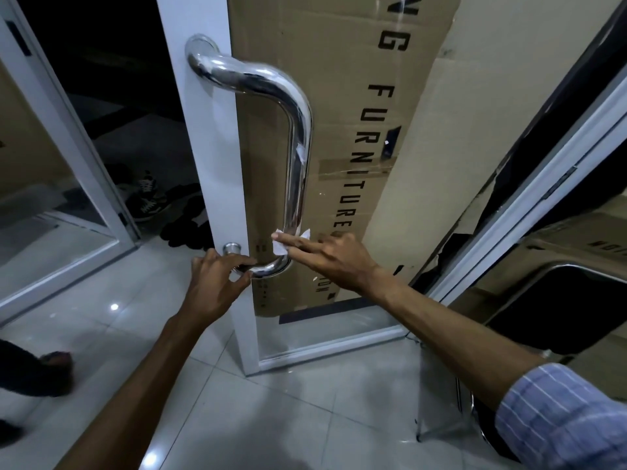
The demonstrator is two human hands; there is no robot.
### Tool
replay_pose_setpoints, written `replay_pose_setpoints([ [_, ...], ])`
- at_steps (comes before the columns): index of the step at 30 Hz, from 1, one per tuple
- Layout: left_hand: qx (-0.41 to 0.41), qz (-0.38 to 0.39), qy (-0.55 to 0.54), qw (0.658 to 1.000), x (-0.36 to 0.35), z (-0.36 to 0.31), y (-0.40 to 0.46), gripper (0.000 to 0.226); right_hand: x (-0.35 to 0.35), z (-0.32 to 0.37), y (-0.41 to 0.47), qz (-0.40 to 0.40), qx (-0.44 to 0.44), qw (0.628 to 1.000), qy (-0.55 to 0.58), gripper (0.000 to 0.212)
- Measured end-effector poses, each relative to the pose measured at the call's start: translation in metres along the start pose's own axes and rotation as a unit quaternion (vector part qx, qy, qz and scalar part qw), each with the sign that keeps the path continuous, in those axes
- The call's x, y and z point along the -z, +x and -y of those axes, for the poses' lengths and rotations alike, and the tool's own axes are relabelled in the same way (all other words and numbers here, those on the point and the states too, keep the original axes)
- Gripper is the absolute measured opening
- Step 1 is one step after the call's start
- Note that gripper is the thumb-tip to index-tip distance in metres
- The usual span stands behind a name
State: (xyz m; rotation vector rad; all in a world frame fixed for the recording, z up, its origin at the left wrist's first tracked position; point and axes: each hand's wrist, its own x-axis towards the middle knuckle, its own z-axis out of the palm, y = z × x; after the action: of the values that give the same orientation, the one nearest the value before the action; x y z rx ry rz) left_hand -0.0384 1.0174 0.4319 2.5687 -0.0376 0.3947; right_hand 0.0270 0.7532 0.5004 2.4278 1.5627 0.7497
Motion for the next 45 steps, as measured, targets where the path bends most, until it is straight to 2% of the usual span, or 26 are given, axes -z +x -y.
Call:
replay_pose_setpoints([
  [3,-0.004,-0.001,-0.002,1.000,-0.001,-0.001,0.000,0.026,0.005,-0.001,0.002,-0.027,-0.041,0.999,0.022,0.057],
  [6,-0.008,0.000,-0.003,1.000,-0.001,0.000,0.000,0.025,-0.003,0.000,0.001,0.003,0.005,0.999,0.034,0.058],
  [8,-0.006,0.002,-0.005,1.000,-0.001,0.002,0.000,0.026,0.002,-0.002,0.003,-0.009,0.015,0.998,0.059,0.056],
  [12,-0.005,0.009,0.004,1.000,-0.002,0.001,-0.001,0.026,0.021,0.008,-0.002,-0.123,-0.005,0.989,0.083,0.045],
  [15,0.002,0.009,0.000,1.000,-0.002,-0.001,-0.002,0.026,0.022,0.025,-0.011,-0.219,-0.114,0.965,0.084,0.035],
  [17,0.003,0.004,-0.007,1.000,-0.003,-0.001,-0.003,0.026,0.021,0.037,-0.013,-0.297,-0.257,0.912,0.118,0.030],
  [19,0.008,0.006,-0.015,1.000,-0.003,-0.002,-0.004,0.025,0.020,0.052,-0.009,-0.361,-0.402,0.825,0.164,0.029],
  [22,0.019,0.017,-0.016,1.000,-0.002,-0.005,-0.003,0.023,0.024,0.076,0.005,-0.404,-0.553,0.684,0.248,0.027],
  [24,0.025,0.020,-0.007,0.999,0.002,-0.010,-0.002,0.022,0.024,0.089,0.015,-0.398,-0.614,0.609,0.305,0.021],
  [26,0.029,0.030,0.005,0.999,0.005,-0.016,0.001,0.020,0.019,0.097,0.021,-0.384,-0.652,0.552,0.351,0.014],
  [29,0.031,0.038,0.018,0.999,0.007,-0.027,0.009,0.016,0.012,0.102,0.029,-0.375,-0.672,0.496,0.403,0.011],
  [34,0.064,0.038,-0.066,0.995,0.003,-0.047,0.019,0.020,0.011,0.100,0.034,-0.356,-0.673,0.473,0.443,0.006],
  [38,0.042,0.032,-0.069,0.996,0.002,-0.065,0.023,0.020,0.003,0.094,0.033,-0.314,-0.674,0.498,0.447,0.012],
  [45,0.055,0.040,-0.021,0.997,-0.001,-0.071,0.021,0.015,-0.015,0.098,0.034,-0.284,-0.625,0.531,0.496,0.004],
])
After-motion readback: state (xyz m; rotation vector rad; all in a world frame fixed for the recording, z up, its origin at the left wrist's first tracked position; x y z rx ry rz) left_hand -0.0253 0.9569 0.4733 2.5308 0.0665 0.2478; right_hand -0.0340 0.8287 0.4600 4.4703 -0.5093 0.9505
